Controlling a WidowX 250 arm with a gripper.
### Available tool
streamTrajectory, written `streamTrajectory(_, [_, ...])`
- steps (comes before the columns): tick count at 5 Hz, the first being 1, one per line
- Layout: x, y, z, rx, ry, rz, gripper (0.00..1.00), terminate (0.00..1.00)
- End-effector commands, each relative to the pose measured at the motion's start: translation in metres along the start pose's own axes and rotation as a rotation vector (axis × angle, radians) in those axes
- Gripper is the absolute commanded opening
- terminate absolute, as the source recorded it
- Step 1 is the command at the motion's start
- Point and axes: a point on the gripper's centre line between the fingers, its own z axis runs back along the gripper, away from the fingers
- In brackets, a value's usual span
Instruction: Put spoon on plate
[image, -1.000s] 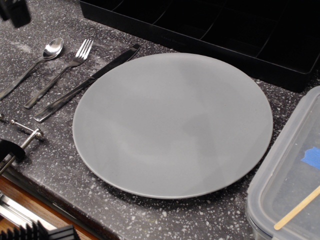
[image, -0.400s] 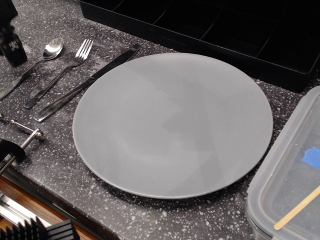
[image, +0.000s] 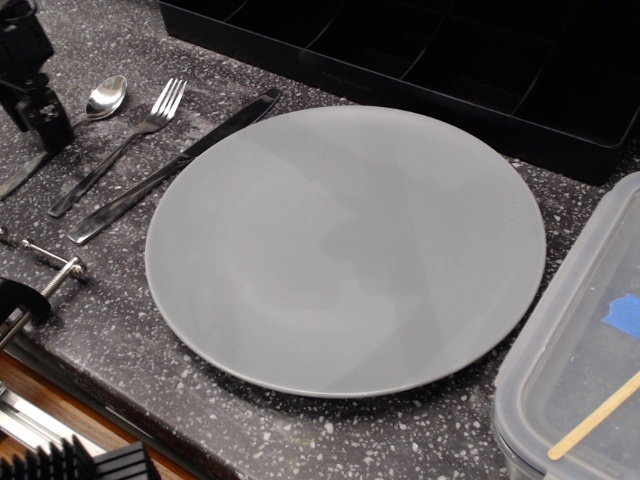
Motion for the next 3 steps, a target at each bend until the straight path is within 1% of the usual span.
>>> streamTrajectory(1, [0.0135, 0.0006, 0.0073, 0.022, -0.017, 0.054, 1.00, 0.00])
streamTrajectory(2, [0.0189, 0.0006, 0.0039, 0.027, -0.013, 0.082, 1.00, 0.00])
streamTrajectory(3, [0.0170, 0.0064, 0.0008, 0.021, -0.005, 0.101, 0.00, 0.00])
